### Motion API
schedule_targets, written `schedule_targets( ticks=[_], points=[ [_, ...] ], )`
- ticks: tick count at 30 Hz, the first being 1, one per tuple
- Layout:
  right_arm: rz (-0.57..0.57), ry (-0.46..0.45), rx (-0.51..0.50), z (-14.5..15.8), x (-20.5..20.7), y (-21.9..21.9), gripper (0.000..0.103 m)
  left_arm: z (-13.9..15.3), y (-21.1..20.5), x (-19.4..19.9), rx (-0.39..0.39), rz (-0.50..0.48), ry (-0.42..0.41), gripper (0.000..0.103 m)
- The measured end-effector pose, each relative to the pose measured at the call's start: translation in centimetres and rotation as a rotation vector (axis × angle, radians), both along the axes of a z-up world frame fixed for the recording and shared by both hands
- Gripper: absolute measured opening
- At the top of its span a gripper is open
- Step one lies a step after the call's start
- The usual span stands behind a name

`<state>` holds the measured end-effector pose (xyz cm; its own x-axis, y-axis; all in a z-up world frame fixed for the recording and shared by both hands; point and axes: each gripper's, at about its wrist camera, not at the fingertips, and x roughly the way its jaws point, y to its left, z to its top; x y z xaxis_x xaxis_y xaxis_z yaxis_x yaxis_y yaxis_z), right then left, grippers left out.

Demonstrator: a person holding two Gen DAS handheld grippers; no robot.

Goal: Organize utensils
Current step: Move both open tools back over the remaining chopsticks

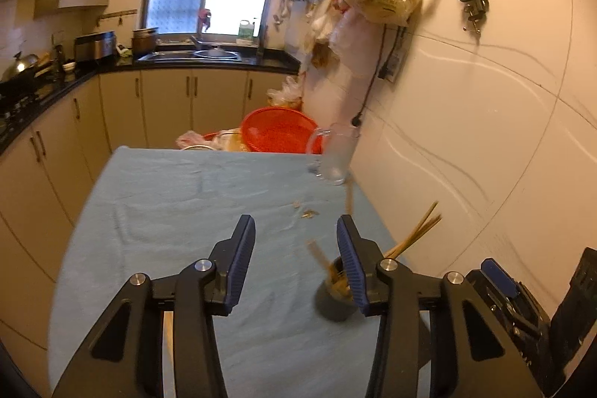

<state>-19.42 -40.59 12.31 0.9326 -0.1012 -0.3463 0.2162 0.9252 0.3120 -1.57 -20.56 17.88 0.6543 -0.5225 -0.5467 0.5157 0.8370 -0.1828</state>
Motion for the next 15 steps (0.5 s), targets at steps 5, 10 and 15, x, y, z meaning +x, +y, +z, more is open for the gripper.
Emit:
schedule_targets(
  ticks=[5, 10, 15],
  points=[
    [0.153, 0.073, -0.021, -2.5, 1.4, 4.6, 0.076, -2.5, 5.5, -0.2, 0.043, 0.074, 0.033, 0.044],
    [0.295, 0.169, -0.038, -5.8, 3.7, 9.9, 0.076, -6.8, 9.8, 1.3, 0.094, 0.160, 0.141, 0.044],
    [0.336, 0.234, -0.028, -8.4, 5.4, 12.3, 0.075, -11.7, 12.4, 3.8, 0.118, 0.200, 0.316, 0.044]
  ],
)
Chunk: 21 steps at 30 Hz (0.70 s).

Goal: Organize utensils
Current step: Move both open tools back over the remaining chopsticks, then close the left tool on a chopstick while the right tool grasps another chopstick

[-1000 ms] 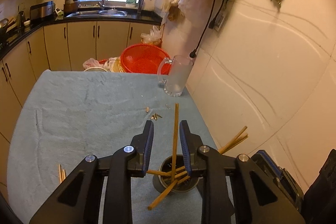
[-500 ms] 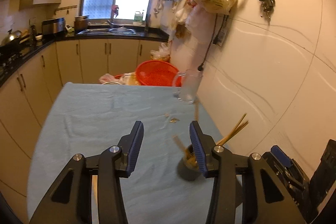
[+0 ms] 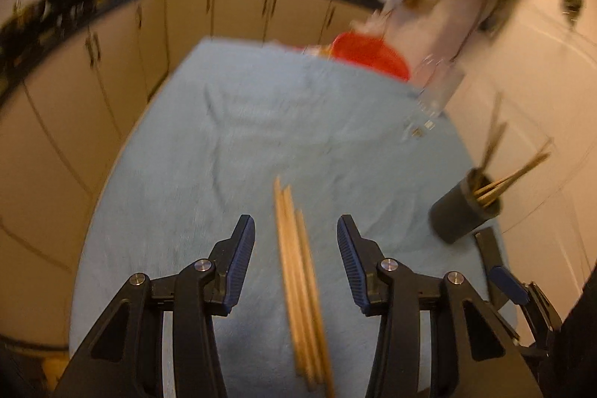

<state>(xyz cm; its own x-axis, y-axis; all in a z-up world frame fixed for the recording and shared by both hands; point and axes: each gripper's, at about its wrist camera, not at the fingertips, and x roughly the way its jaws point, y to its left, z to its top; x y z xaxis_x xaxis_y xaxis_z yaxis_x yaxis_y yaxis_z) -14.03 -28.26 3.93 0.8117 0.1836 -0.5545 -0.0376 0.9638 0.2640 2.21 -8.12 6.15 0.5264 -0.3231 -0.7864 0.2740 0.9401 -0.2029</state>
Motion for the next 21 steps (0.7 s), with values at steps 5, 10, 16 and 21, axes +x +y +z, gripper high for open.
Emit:
schedule_targets(
  ticks=[5, 10, 16, 21],
  points=[
    [-0.006, 0.025, 0.008, -1.0, 0.8, 0.5, 0.075, -3.5, 0.6, 2.2, 0.002, 0.015, 0.114, 0.044],
    [-0.007, 0.088, 0.073, -1.8, 1.7, 0.0, 0.075, -6.1, -0.2, 4.3, 0.038, 0.018, 0.182, 0.035],
    [-0.010, 0.109, 0.065, -2.0, 1.8, -0.1, 0.075, -8.3, -2.2, 6.6, 0.076, 0.001, 0.247, 0.023],
    [-0.010, 0.113, 0.061, -2.0, 1.7, -0.2, 0.075, -9.6, -3.3, 7.3, 0.119, -0.010, 0.265, 0.021]
  ],
)
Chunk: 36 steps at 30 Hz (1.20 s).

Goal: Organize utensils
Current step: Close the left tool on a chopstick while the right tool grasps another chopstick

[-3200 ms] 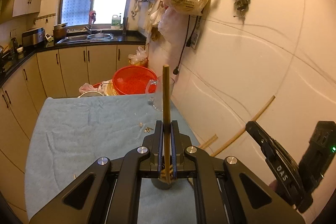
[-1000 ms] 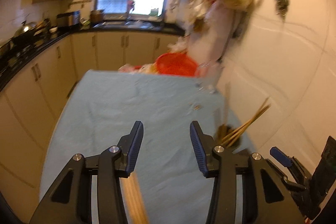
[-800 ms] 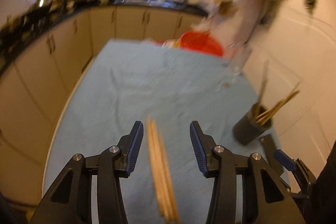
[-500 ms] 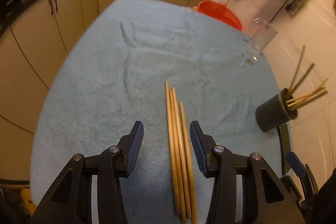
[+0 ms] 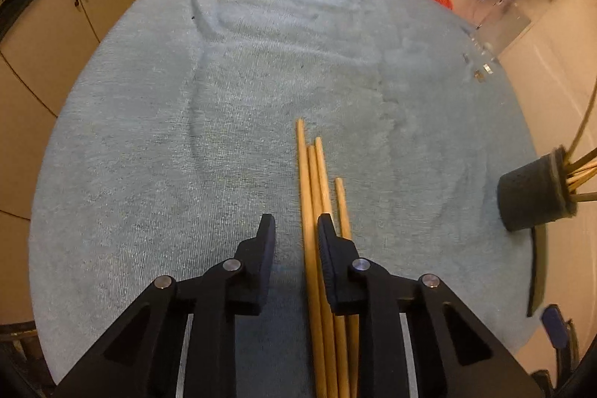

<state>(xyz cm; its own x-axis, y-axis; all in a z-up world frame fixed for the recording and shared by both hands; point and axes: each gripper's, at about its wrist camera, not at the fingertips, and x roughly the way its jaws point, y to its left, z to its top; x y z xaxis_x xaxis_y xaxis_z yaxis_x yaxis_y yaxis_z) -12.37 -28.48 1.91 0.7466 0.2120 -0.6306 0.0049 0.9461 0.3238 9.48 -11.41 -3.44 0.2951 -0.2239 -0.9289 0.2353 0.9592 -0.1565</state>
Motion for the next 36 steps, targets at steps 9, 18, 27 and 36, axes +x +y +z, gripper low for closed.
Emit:
schedule_targets(
  ticks=[9, 18, 27, 36],
  points=[
    [0.007, 0.011, 0.001, -0.1, 0.2, 0.0, 0.074, -0.7, -1.3, 0.5, 0.063, -0.011, -0.008, 0.019],
    [0.023, 0.042, -0.018, -0.2, 0.9, 0.8, 0.072, -0.9, 0.3, -1.4, 0.105, 0.006, -0.039, 0.007],
    [0.115, 0.242, 0.047, -1.6, 7.5, 3.2, 0.039, -0.7, 5.5, -2.7, 0.056, 0.071, -0.037, 0.007],
    [0.122, 0.454, 0.114, -5.2, 14.8, 5.7, 0.016, -0.7, 6.3, -2.6, 0.019, 0.036, -0.044, 0.008]
  ],
)
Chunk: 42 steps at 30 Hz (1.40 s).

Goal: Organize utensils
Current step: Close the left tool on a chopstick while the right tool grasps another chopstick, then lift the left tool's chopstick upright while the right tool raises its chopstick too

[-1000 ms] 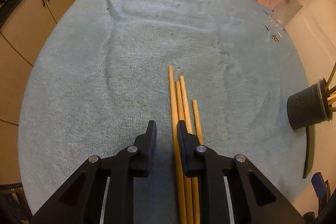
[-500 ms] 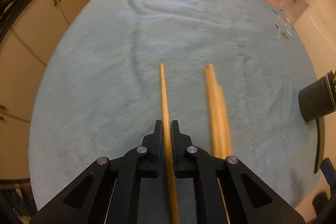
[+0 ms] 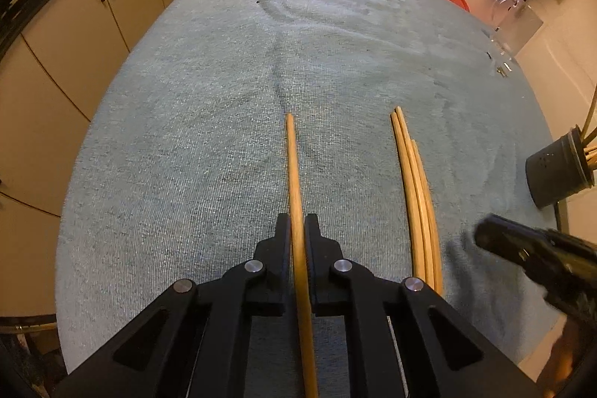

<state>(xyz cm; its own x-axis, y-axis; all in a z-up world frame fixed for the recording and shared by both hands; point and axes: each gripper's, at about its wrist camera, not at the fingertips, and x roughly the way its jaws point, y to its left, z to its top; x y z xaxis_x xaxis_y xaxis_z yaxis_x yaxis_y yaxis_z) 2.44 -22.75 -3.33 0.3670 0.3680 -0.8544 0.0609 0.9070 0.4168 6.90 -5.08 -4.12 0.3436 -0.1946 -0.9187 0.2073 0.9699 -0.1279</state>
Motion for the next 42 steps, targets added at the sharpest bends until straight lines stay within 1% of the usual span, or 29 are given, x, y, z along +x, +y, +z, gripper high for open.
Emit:
schedule_targets(
  ticks=[3, 10, 11, 13, 16, 19, 24, 25, 27, 29, 32, 35, 37, 41, 42],
  points=[
    [0.008, 0.027, -0.024, -0.7, 1.2, 1.0, 0.015, 0.0, 0.4, -0.1, -0.020, -0.005, 0.004, 0.008],
    [0.024, 0.066, -0.074, -1.8, 2.5, 2.5, 0.014, 0.0, 0.2, -0.1, -0.025, -0.017, -0.004, 0.008],
    [0.021, 0.064, -0.080, -1.8, 2.6, 2.5, 0.014, 0.0, 0.3, -0.1, -0.029, -0.018, -0.003, 0.008],
    [0.017, 0.061, -0.124, -1.6, 2.4, 2.7, 0.014, 0.0, 0.5, 0.0, -0.037, -0.021, -0.001, 0.008],
    [0.020, 0.075, -0.149, -1.7, 2.4, 2.5, 0.013, 0.0, 0.5, 0.0, -0.044, -0.024, 0.000, 0.008],
    [0.030, 0.072, -0.179, -1.6, 2.5, 2.8, 0.013, 0.0, 0.5, 0.1, -0.040, -0.023, -0.001, 0.008],
    [0.064, 0.059, -0.265, -1.5, 3.3, 3.9, 0.013, 0.1, -0.1, 0.8, -0.020, -0.021, 0.003, 0.008],
    [0.066, 0.058, -0.272, -1.5, 3.5, 3.9, 0.009, 0.1, -0.3, 0.9, -0.015, -0.022, -0.002, 0.008],
    [0.077, 0.047, -0.273, -1.5, 3.8, 3.9, 0.009, 0.1, -0.5, 1.1, -0.005, -0.023, -0.003, 0.007],
    [0.061, 0.040, -0.244, -1.6, 3.8, 3.3, 0.007, 0.1, -0.7, 1.2, -0.018, -0.030, -0.009, 0.006],
    [0.044, -0.002, -0.191, -0.8, 3.2, 2.3, 0.007, 0.5, -0.4, 1.1, -0.046, -0.023, -0.016, 0.006],
    [0.023, -0.074, -0.148, 1.1, 2.0, 1.4, 0.007, 2.1, 0.2, 0.6, -0.084, -0.010, -0.057, 0.006],
    [0.010, -0.141, -0.135, 2.9, 1.1, 0.9, 0.007, 3.9, 0.3, 0.0, -0.099, -0.009, -0.104, 0.006],
    [-0.010, -0.264, -0.115, 5.8, -1.3, 0.1, 0.007, 7.8, 0.5, -2.0, -0.120, -0.011, -0.224, 0.006],
    [-0.016, -0.305, -0.113, 6.7, -2.2, -0.1, 0.007, 8.3, 0.5, -2.3, -0.124, -0.011, -0.242, 0.006]
  ],
)
